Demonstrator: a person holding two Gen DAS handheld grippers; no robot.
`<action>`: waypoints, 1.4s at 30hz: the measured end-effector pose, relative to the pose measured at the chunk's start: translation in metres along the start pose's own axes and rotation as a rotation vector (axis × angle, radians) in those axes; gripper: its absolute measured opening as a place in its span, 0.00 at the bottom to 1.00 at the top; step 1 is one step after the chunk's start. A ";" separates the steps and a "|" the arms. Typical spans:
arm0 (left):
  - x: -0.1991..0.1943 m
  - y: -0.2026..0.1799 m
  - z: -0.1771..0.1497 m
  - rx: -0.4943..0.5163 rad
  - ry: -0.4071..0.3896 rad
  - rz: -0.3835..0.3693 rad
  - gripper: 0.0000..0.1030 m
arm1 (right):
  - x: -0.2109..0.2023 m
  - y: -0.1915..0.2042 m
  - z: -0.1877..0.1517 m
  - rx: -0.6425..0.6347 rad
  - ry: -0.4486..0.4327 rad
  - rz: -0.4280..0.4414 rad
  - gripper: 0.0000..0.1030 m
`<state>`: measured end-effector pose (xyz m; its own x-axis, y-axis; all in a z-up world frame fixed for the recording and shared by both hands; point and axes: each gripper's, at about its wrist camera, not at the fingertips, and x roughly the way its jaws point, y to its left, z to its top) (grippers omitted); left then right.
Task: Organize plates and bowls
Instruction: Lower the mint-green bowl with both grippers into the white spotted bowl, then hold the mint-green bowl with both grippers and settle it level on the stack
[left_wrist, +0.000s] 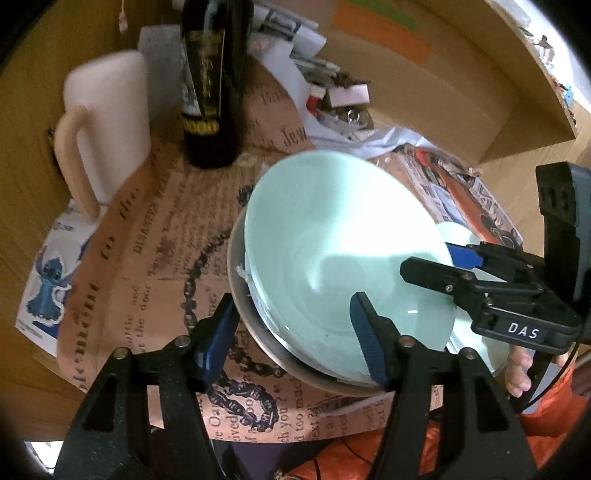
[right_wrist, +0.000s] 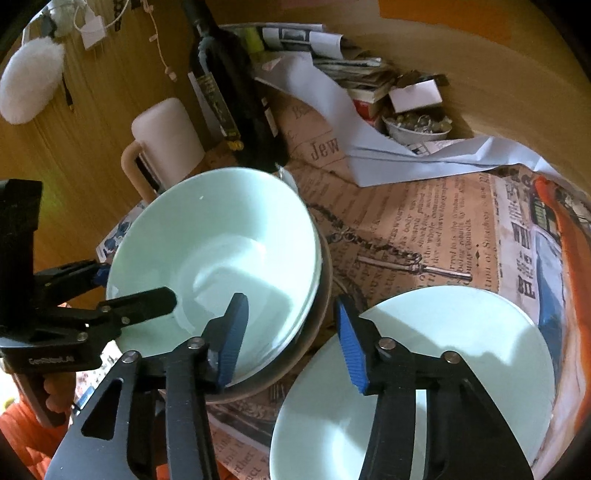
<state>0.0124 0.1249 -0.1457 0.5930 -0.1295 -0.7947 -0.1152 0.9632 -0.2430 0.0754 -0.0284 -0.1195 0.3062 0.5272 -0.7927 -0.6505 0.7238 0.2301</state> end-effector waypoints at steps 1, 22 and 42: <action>0.002 0.000 0.000 0.000 0.008 -0.004 0.60 | 0.001 0.000 0.000 0.000 0.003 0.002 0.42; 0.007 -0.010 -0.002 -0.007 -0.024 0.078 0.56 | 0.004 0.006 -0.001 0.048 -0.033 -0.047 0.33; -0.016 -0.023 0.008 -0.024 -0.106 0.047 0.57 | -0.024 0.009 0.002 0.059 -0.135 -0.075 0.31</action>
<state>0.0119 0.1071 -0.1233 0.6671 -0.0574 -0.7428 -0.1635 0.9615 -0.2211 0.0633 -0.0334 -0.0977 0.4456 0.5228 -0.7267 -0.5819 0.7860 0.2087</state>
